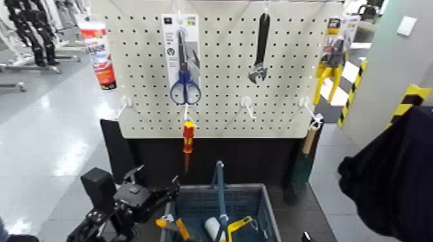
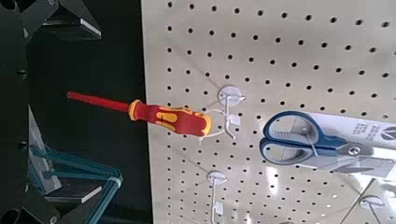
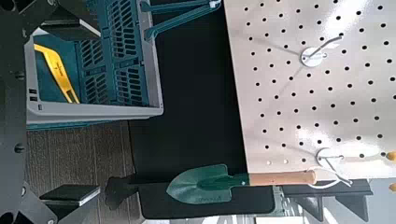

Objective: Put the yellow paint brush into the crate.

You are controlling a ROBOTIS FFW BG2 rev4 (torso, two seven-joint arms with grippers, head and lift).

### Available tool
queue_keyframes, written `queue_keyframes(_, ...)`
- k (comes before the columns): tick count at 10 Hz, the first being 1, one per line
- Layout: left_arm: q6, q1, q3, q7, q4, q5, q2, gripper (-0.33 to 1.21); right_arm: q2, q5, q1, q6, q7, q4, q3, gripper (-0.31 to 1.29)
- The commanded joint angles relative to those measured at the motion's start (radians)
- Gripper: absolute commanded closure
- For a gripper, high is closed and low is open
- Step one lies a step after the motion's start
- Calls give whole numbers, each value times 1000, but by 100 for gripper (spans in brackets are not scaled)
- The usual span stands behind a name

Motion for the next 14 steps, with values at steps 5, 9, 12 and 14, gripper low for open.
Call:
queue_keyframes(5, -92, 201, 70, 126, -50, -141, -68, 13, 6, 40, 12, -38, 0, -6, -14, 14)
queue_keyframes(9, -90, 273, 68, 165, -80, -156, -76, 13, 8, 61, 18, -58, -3, -8, -18, 14)
queue_keyframes(12, -84, 282, 64, 177, -79, -156, -73, 13, 8, 94, 20, -84, -5, -11, -24, 14)
queue_keyframes(14, -81, 281, 60, 177, -74, -154, -73, 13, 8, 117, 22, -99, -5, -14, -26, 14)
